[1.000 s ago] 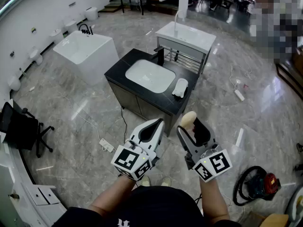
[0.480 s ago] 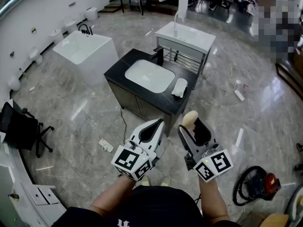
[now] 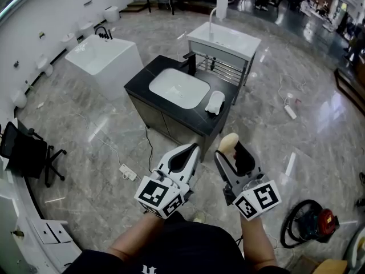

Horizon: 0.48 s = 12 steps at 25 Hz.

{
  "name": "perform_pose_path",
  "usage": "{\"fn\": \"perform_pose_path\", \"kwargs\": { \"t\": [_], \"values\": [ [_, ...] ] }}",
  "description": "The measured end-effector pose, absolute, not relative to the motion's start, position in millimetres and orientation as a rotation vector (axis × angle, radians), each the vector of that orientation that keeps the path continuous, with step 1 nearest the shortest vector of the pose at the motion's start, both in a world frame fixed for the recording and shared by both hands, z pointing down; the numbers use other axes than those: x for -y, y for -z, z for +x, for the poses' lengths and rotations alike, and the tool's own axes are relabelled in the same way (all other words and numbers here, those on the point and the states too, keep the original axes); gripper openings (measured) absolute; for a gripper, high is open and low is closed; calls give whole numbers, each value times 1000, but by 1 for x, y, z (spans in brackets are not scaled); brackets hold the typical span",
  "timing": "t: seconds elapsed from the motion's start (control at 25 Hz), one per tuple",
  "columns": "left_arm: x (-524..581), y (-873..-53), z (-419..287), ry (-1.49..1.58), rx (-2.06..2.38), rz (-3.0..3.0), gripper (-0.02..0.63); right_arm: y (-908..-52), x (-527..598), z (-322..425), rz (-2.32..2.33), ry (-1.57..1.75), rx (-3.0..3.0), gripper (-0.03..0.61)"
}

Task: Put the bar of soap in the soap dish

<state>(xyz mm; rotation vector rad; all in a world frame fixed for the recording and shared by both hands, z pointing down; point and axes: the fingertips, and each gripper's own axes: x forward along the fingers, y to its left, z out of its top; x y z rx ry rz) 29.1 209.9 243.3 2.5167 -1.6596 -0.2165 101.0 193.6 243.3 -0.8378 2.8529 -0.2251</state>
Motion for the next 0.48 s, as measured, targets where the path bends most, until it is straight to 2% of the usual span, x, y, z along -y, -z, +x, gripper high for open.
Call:
{"fn": "perform_pose_path", "kwargs": {
  "t": [0.48],
  "values": [
    [-164,-251,32,220,1632,2538,9,-253,-150,99,-871,223,-2864,259]
  ]
}}
